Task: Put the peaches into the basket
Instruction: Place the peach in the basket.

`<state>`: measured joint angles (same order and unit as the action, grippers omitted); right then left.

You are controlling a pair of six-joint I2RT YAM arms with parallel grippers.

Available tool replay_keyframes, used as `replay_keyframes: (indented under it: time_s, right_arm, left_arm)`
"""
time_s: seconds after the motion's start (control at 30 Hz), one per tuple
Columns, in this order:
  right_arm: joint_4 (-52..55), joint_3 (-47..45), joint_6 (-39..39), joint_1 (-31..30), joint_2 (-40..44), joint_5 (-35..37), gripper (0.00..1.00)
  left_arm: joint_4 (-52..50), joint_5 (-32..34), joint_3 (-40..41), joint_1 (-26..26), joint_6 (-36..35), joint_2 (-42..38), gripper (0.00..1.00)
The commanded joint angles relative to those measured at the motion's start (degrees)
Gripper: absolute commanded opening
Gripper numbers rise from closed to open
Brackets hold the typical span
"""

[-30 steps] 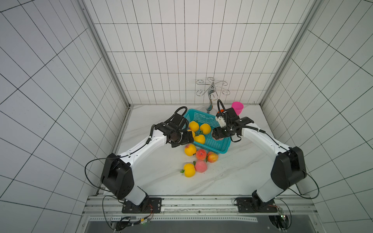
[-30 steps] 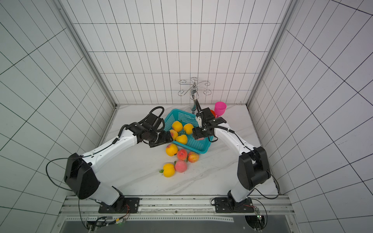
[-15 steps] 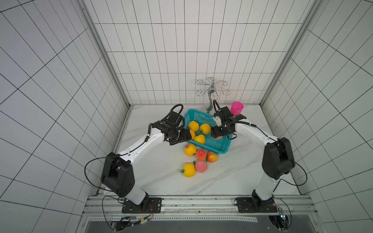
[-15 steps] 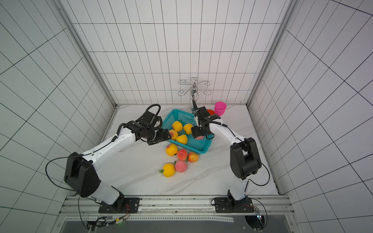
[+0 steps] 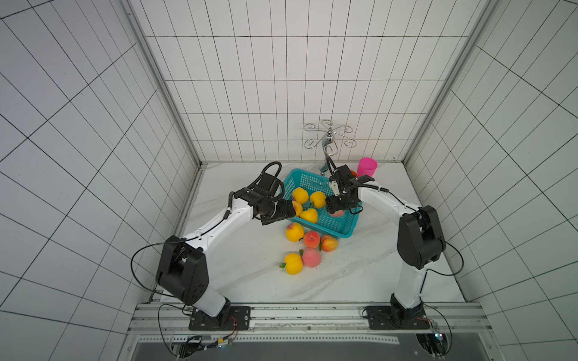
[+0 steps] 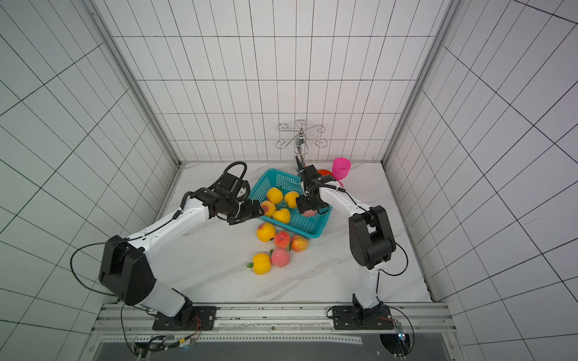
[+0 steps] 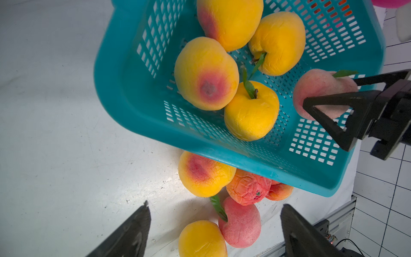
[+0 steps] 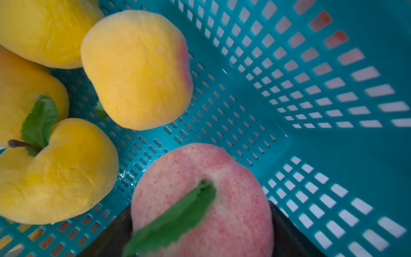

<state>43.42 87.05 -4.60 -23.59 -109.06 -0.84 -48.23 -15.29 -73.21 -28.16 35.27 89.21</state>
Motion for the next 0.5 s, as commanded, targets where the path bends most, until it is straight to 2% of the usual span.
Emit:
replay_keyframes:
  time_s: [0.0,0.47]
  right_arm:
    - [2.06,3.29,1.1,0.41,-1.48,1.54,0.76]
    - [2.43,5.01,1.26,0.22,-3.61,2.51,0.8]
  left_arm:
    - [1.03,-0.33,0.52,0.35,-0.77,-0.27,0.9]
    - [1.47,-0.66,2.21,0.65,-0.55,-1.58,0.9]
